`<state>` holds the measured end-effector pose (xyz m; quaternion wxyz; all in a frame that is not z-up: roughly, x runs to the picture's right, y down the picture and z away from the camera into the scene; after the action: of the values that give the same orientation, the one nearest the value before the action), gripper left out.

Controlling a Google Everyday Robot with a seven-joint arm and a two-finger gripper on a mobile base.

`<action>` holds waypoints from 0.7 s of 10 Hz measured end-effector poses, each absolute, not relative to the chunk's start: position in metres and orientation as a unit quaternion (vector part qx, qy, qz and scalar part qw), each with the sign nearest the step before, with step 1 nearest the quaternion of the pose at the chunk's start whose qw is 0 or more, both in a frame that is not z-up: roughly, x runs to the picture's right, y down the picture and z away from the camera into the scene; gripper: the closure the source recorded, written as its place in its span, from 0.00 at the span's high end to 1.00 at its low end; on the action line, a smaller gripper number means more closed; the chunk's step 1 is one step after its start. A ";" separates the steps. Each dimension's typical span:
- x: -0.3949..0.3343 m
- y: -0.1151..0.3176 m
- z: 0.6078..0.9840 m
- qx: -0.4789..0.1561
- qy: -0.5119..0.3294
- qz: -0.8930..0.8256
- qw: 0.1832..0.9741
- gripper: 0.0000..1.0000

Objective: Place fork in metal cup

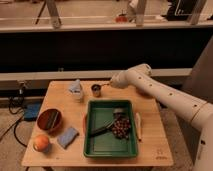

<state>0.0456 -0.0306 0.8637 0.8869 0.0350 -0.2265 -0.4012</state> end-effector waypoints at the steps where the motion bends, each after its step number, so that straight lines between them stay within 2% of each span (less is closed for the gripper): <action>1: 0.047 -0.031 0.866 0.031 -0.223 -0.397 0.890 0.39; 5: 0.048 -0.035 0.873 0.022 -0.213 -0.388 0.896 0.77; 7: 0.046 -0.037 0.873 0.022 -0.211 -0.388 0.897 0.80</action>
<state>0.0458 -0.0365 0.8729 0.8969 0.0217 -0.2114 -0.3878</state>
